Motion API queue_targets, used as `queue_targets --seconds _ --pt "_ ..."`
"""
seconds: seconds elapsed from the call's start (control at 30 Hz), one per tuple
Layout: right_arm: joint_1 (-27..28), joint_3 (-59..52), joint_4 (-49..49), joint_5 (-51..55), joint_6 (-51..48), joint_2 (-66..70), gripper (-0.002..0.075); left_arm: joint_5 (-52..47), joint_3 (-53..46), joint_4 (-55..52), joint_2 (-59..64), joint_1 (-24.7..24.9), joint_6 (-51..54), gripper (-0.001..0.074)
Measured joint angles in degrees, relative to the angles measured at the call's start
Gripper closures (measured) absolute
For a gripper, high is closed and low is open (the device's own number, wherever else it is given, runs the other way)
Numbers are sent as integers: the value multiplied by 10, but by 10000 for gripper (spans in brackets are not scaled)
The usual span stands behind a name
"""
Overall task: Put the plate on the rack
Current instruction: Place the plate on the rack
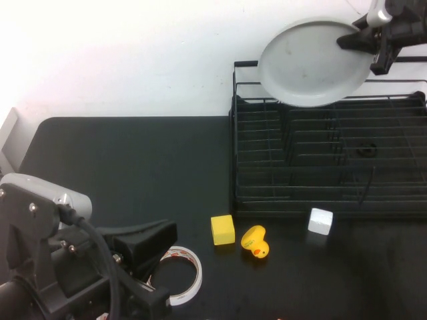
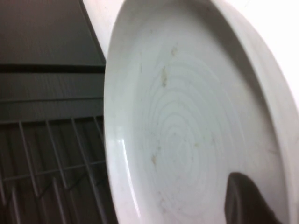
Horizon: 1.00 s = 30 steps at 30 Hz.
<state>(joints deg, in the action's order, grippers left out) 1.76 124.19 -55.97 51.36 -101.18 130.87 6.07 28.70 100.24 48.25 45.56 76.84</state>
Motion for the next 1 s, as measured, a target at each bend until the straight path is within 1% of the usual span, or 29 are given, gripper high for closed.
queue_targets --seconds 0.13,0.5,0.57,0.63,0.77,0.87,1.0 --pt "0 0 3 16 1 11 609 0 0 0 0 0 0 736" --pt "0 0 8 15 0 20 609 0 0 0 0 0 0 736" --pt "0 0 8 15 1 20 599 0 0 0 0 0 0 736" --pt "0 0 8 15 6 20 548 0 0 0 0 0 0 736" --pt "0 0 8 13 21 20 398 0 0 0 0 0 -1 736" --pt "0 0 8 12 42 20 360 0 0 0 0 0 0 736" --pt "0 0 11 12 92 12 351 0 0 0 0 0 0 736"
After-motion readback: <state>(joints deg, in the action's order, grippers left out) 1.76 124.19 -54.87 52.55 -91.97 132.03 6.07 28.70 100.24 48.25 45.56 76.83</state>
